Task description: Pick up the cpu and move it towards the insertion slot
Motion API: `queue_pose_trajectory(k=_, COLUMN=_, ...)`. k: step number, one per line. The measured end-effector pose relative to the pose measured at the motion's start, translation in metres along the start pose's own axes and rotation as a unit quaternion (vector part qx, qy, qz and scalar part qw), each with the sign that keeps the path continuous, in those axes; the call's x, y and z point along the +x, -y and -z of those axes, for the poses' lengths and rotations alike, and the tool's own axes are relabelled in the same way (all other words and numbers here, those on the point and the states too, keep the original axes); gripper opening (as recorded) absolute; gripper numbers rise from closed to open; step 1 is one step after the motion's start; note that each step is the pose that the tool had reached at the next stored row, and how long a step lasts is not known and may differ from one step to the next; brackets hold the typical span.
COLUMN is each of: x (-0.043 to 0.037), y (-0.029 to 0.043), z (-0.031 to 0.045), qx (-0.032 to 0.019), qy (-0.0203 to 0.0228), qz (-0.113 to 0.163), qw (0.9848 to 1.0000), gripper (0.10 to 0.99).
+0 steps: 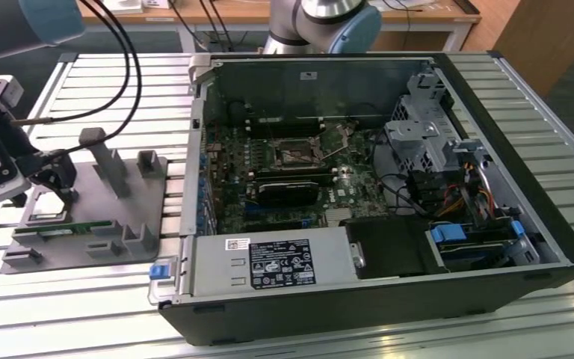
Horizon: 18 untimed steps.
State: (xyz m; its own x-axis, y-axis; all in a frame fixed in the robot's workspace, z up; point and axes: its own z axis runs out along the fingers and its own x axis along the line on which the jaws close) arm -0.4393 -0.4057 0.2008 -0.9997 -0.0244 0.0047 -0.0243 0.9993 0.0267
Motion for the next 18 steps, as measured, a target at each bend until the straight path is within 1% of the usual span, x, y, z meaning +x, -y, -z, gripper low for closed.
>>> queue_pose_trajectory(k=3, x=0.0001, y=-0.0001, z=-0.0044, qx=0.0000, qy=0.0000, qz=0.002, qw=1.0000, gripper=0.706)
queue_pose_trajectory(k=9, x=0.0009, y=-0.0016, z=-0.0090, qx=0.0000, qy=0.0000, qz=0.002, qw=1.0000, gripper=0.706)
queue_pose_trajectory(k=14, x=0.0019, y=-0.0015, z=-0.0151, qx=-0.0007, qy=0.0000, qz=0.002, qw=1.0000, gripper=0.706)
queue_pose_trajectory(k=15, x=0.0021, y=-0.0015, z=-0.0160, qx=-0.0007, qy=0.0000, qz=0.002, qw=1.0000, gripper=0.694)
queue_pose_trajectory(k=16, x=0.0023, y=-0.0015, z=-0.0167, qx=-0.0007, qy=0.0000, qz=0.002, qw=1.0000, gripper=0.624)
queue_pose_trajectory(k=18, x=0.0025, y=-0.0015, z=-0.0175, qx=-0.0008, qy=0.0000, qz=0.002, qw=1.0000, gripper=0.624)
